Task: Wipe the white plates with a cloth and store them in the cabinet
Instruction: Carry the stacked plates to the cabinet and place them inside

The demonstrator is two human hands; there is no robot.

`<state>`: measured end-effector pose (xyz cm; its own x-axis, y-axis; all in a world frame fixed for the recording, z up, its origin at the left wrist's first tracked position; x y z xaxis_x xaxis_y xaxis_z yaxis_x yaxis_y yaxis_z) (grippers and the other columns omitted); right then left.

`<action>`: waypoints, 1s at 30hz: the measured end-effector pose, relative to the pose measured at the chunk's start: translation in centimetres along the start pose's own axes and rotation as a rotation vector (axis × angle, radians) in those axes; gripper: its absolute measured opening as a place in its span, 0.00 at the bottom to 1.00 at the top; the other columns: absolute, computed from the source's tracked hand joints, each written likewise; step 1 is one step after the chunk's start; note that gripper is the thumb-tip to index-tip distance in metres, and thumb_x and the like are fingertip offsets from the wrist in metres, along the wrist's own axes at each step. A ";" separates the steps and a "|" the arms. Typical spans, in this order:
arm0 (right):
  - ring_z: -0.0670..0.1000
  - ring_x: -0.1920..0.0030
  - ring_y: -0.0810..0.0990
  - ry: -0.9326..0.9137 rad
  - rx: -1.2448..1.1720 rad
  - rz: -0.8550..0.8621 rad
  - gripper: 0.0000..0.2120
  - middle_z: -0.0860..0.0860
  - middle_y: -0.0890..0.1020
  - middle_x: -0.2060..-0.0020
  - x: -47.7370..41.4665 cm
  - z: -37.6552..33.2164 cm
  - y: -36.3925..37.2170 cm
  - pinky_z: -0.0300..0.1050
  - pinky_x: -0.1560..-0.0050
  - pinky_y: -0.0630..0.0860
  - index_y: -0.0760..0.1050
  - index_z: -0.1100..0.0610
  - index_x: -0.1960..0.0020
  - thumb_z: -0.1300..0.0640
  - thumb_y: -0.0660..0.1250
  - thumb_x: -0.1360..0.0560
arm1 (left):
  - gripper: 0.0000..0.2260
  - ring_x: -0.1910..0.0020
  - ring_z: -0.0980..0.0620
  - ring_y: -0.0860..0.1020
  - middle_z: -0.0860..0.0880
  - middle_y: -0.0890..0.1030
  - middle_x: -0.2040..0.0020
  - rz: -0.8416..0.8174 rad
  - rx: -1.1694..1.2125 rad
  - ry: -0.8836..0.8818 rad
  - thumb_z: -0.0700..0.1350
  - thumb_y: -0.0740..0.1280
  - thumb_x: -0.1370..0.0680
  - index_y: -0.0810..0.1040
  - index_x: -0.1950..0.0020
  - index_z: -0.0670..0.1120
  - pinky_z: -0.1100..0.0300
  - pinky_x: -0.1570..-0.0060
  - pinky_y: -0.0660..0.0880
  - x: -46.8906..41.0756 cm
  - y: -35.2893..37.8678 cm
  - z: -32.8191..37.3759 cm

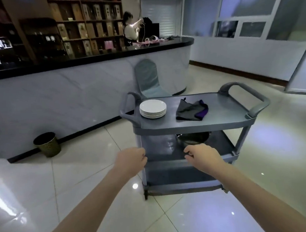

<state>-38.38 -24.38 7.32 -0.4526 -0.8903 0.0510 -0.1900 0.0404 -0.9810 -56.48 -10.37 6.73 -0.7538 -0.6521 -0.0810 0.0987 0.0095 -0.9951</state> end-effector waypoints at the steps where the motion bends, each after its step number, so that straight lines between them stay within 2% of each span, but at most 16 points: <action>1: 0.53 0.45 0.81 -0.002 0.007 0.004 0.14 0.49 0.83 0.43 -2.3 0.8 -0.1 0.48 0.46 0.78 0.76 0.48 0.36 0.48 0.61 0.19 | 0.12 0.55 0.49 0.79 0.51 0.81 0.52 0.009 0.004 -0.004 0.53 0.56 0.19 0.76 0.47 0.49 0.56 0.56 0.77 -2.3 0.4 -0.1; 6: 0.55 0.44 0.80 -0.064 0.020 0.072 0.14 0.50 0.83 0.44 -13.7 4.1 -1.4 0.46 0.50 0.75 0.76 0.49 0.37 0.48 0.60 0.19 | 0.12 0.52 0.48 0.79 0.50 0.81 0.50 0.041 0.051 -0.060 0.53 0.58 0.20 0.76 0.45 0.49 0.56 0.55 0.74 -13.4 1.9 -1.2; 8: 0.56 0.43 0.79 -0.079 0.006 0.083 0.15 0.51 0.83 0.43 -17.6 5.0 -1.8 0.49 0.47 0.77 0.75 0.51 0.37 0.48 0.60 0.19 | 0.11 0.52 0.47 0.79 0.50 0.81 0.50 0.025 0.106 -0.103 0.53 0.59 0.20 0.76 0.45 0.50 0.56 0.55 0.74 -17.0 2.5 -1.7; 10: 0.56 0.40 0.78 -0.089 -0.044 0.068 0.16 0.51 0.81 0.40 -21.1 5.7 -1.7 0.52 0.44 0.77 0.73 0.50 0.33 0.49 0.59 0.19 | 0.10 0.51 0.47 0.79 0.50 0.81 0.50 -0.003 0.161 -0.131 0.53 0.60 0.21 0.76 0.45 0.51 0.56 0.53 0.76 -20.3 3.2 -2.3; 13: 0.54 0.36 0.76 -0.115 -0.126 0.059 0.21 0.50 0.77 0.35 -26.1 6.5 -1.4 0.50 0.43 0.75 0.66 0.46 0.27 0.49 0.60 0.19 | 0.10 0.50 0.50 0.79 0.52 0.82 0.49 0.001 0.309 -0.156 0.52 0.61 0.21 0.78 0.44 0.52 0.55 0.51 0.76 -24.6 4.5 -3.4; 16: 0.54 0.38 0.76 -0.128 -0.165 0.043 0.23 0.50 0.76 0.35 -31.1 7.0 -0.4 0.51 0.43 0.76 0.63 0.46 0.25 0.47 0.60 0.19 | 0.11 0.52 0.55 0.77 0.53 0.81 0.45 0.013 0.424 -0.149 0.51 0.63 0.20 0.78 0.39 0.52 0.60 0.51 0.74 -28.9 6.3 -4.9; 19: 0.54 0.39 0.76 -0.109 -0.188 0.006 0.24 0.50 0.75 0.36 -36.2 7.7 1.4 0.53 0.43 0.76 0.62 0.46 0.25 0.46 0.60 0.19 | 0.14 0.44 0.53 0.76 0.52 0.77 0.38 -0.024 0.472 -0.138 0.51 0.63 0.20 0.74 0.34 0.53 0.59 0.44 0.72 -34.1 9.0 -6.7; 21: 0.54 0.36 0.74 -0.105 -0.221 -0.031 0.25 0.51 0.74 0.33 -40.1 8.1 2.9 0.53 0.40 0.75 0.61 0.46 0.24 0.45 0.60 0.19 | 0.16 0.38 0.52 0.73 0.52 0.74 0.35 -0.009 0.504 -0.147 0.51 0.65 0.20 0.73 0.32 0.52 0.58 0.39 0.70 -38.0 10.7 -8.2; 25: 0.54 0.29 0.70 -0.062 -0.314 -0.103 0.28 0.51 0.69 0.27 -48.2 8.8 6.1 0.49 0.32 0.69 0.59 0.47 0.22 0.44 0.61 0.19 | 0.18 0.33 0.50 0.70 0.50 0.72 0.32 0.003 0.553 -0.172 0.49 0.68 0.22 0.73 0.32 0.49 0.59 0.36 0.65 -45.4 14.0 -11.7; 30: 0.52 0.28 0.69 0.088 -0.533 -0.186 0.29 0.50 0.68 0.26 -56.1 9.7 10.4 0.48 0.31 0.66 0.58 0.47 0.21 0.44 0.62 0.19 | 0.22 0.27 0.43 0.62 0.45 0.66 0.27 -0.047 0.666 -0.347 0.50 0.71 0.24 0.72 0.31 0.51 0.48 0.27 0.60 -51.9 17.8 -17.1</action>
<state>-6.51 21.54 -7.53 -0.4362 -0.8639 0.2517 -0.6761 0.1300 -0.7253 -26.64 36.60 -7.78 -0.5299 -0.8429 0.0930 0.5269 -0.4131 -0.7428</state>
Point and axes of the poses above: each hand's wrist, its own x-axis away from the middle knuckle, its own y-axis out of the palm, z = x × y, the point moved 8 cm from there along -x, towards the middle knuckle
